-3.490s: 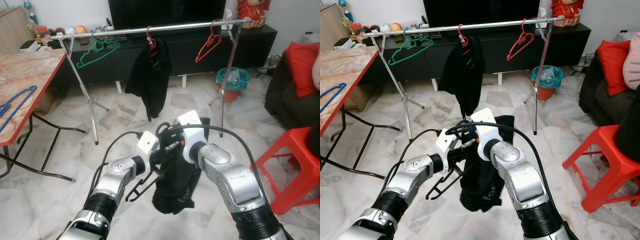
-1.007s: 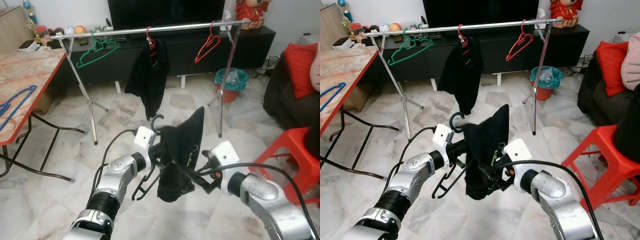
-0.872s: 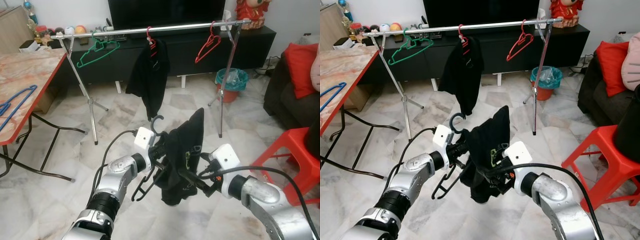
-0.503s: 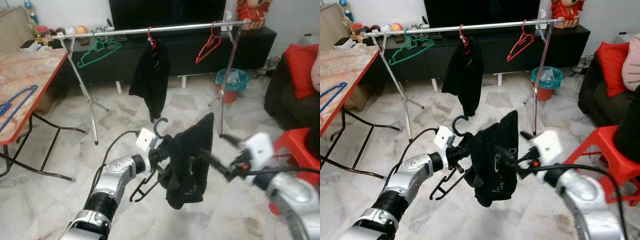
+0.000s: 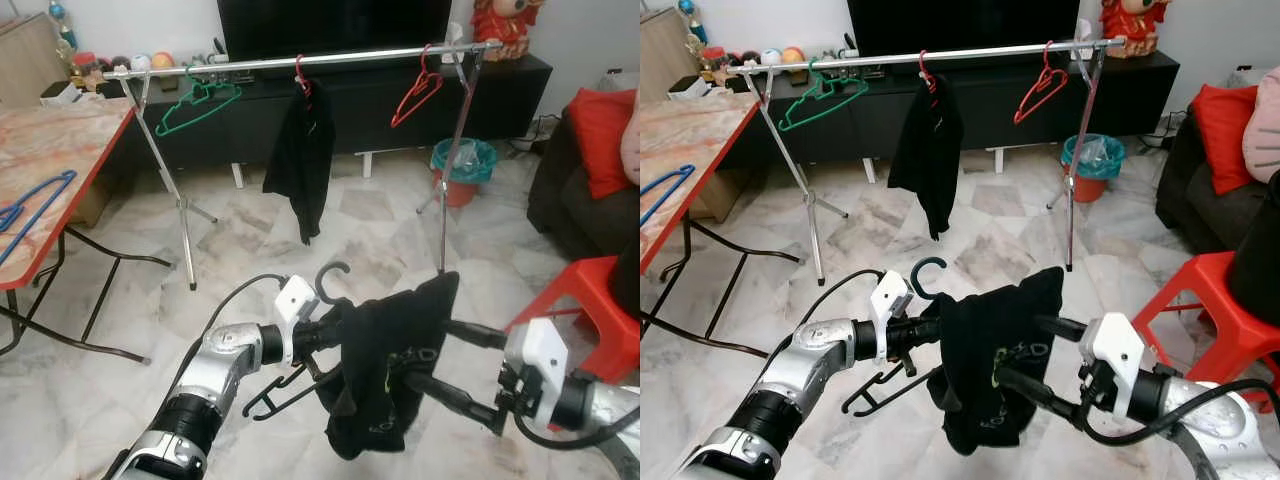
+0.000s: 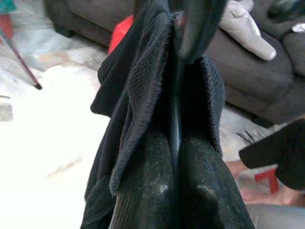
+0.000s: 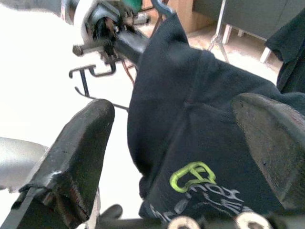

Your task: Hang hanger

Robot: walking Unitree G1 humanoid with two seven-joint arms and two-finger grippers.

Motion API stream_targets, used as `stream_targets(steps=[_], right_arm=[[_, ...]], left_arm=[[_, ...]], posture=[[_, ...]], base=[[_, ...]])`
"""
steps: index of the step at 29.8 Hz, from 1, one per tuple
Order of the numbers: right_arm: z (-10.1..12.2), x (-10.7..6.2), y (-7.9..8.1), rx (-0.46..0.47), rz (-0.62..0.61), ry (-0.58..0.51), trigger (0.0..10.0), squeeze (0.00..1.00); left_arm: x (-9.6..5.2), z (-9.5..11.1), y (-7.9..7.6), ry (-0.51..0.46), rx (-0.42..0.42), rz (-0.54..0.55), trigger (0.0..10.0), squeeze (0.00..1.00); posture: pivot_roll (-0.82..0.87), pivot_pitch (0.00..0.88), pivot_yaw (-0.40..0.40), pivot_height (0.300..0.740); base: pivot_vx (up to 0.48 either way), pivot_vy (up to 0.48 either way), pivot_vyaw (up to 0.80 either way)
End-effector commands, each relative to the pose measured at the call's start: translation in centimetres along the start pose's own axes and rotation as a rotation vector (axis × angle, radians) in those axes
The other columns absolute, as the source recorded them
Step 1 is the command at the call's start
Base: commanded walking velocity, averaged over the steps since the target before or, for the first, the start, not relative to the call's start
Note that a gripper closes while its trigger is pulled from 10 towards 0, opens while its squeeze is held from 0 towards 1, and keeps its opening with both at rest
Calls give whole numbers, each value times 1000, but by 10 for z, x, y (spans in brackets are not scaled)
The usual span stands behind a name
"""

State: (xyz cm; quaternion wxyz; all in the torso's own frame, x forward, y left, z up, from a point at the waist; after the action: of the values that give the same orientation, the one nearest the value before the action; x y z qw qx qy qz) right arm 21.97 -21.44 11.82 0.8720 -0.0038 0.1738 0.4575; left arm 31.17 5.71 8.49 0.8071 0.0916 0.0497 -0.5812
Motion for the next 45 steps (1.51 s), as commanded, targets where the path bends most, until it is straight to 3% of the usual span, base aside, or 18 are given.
stream_targets(steps=[1,5,7,11,21,34,45], right_arm=[[0,-3,-2,-29,7,14,10000,0],[1,-11,-7,-53,17,29,10000,0],[6,-14,-12,-122,21,48,10000,0],[15,-13,-15,-158,33,18,10000,0],[42,-5,-6,-214,161,-62,10000,0],[19,-3,-14,-279,243,142,10000,0],[19,3,-17,-305,284,172,10000,0]], left_arm=[[-1,10,0,-25,40,-27,10000,0],[-1,12,-2,-22,47,-50,10000,0],[-1,15,-3,-18,59,-79,10000,0],[-1,17,-5,-16,65,-96,10000,0],[-2,14,-13,22,89,-177,10000,0],[-3,27,-27,1,128,-303,10000,0],[-5,32,-40,4,149,-405,10000,0]], posture=[[-91,0,59,740],[-91,0,59,740],[-95,0,61,740],[-88,0,62,740],[-91,16,72,740],[-82,15,63,740],[-76,0,60,740]], base=[[0,0,0],[0,0,0],[0,0,0],[0,0,0],[0,0,0],[0,0,0],[0,0,0]])
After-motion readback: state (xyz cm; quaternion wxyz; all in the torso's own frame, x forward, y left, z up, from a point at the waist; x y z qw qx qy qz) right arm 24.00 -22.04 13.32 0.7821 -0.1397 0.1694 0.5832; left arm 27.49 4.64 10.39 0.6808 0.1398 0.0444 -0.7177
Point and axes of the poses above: a point about 5 cm out from each wrist's last joint towards the gripper, its own x axis pointing out of the wrist towards the gripper, its own z axis along the axis of the wrist's last joint, y = z × x, the point moved 2 cm from there along x, pointing out of the wrist towards the gripper, and after that the axes turned 15 degrees about x, right-handed, at the moved point
